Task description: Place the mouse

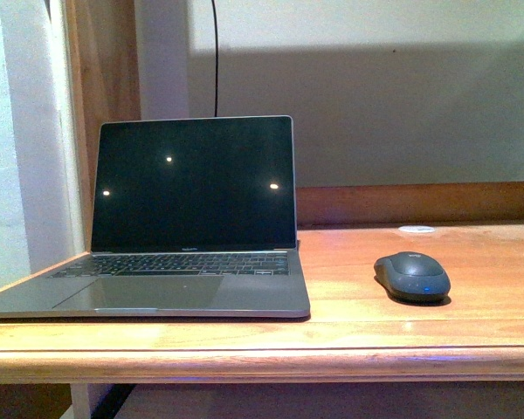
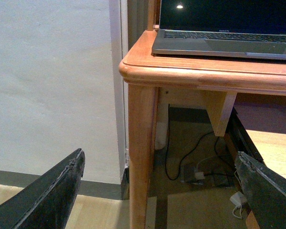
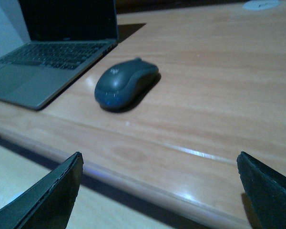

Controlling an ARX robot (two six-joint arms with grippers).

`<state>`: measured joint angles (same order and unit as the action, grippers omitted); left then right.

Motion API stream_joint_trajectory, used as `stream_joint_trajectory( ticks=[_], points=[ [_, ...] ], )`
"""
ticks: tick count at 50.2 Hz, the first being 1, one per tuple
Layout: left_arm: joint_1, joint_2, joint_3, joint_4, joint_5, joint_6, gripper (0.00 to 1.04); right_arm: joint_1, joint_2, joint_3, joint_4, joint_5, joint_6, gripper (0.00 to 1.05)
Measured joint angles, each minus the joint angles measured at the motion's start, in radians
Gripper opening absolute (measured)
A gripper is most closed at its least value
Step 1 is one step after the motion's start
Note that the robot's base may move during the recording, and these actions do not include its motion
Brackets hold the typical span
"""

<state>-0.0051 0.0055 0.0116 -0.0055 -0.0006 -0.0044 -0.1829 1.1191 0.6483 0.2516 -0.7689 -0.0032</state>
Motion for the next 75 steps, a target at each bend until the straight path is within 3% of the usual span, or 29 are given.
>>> stream_joint_trajectory(
  ticks=[4,7,11,15,19,23,27,30,34,41,72,75],
  points=[
    [0.000,0.000,0.000,0.000,0.000,0.000,0.97,-0.111,-0.018,-0.042,-0.035,-0.183,-0.055,0.97],
    [0.000,0.000,0.000,0.000,0.000,0.000,0.97,-0.152,-0.020,-0.052,-0.073,-0.256,-0.094,0.97],
    [0.000,0.000,0.000,0.000,0.000,0.000,0.97,-0.238,-0.020,-0.058,-0.217,-0.406,-0.223,0.97],
    [0.000,0.000,0.000,0.000,0.000,0.000,0.97,-0.283,-0.018,-0.054,-0.343,-0.489,-0.325,0.97],
    [0.000,0.000,0.000,0.000,0.000,0.000,0.97,-0.339,0.015,-0.013,-0.571,-0.587,-0.515,0.97],
    [0.000,0.000,0.000,0.000,0.000,0.000,0.97,-0.382,0.089,0.071,-0.850,-0.624,-0.742,0.97],
    [0.000,0.000,0.000,0.000,0.000,0.000,0.97,-0.441,0.245,0.184,-1.271,-0.621,-1.102,0.97],
    [0.000,0.000,0.000,0.000,0.000,0.000,0.97,-0.472,0.323,0.208,-1.440,-0.591,-1.342,0.97],
    [0.000,0.000,0.000,0.000,0.000,0.000,0.97,-0.497,0.370,0.210,-1.577,-0.557,-1.496,0.97],
    [0.000,0.000,0.000,0.000,0.000,0.000,0.97,-0.507,0.384,0.210,-1.648,-0.526,-1.556,0.97],
    [0.000,0.000,0.000,0.000,0.000,0.000,0.97,-0.508,0.384,0.210,-1.648,-0.496,-1.535,0.97],
    [0.000,0.000,0.000,0.000,0.000,0.000,0.97,-0.542,0.399,0.181,-1.614,-0.449,-1.604,0.97]
  ],
)
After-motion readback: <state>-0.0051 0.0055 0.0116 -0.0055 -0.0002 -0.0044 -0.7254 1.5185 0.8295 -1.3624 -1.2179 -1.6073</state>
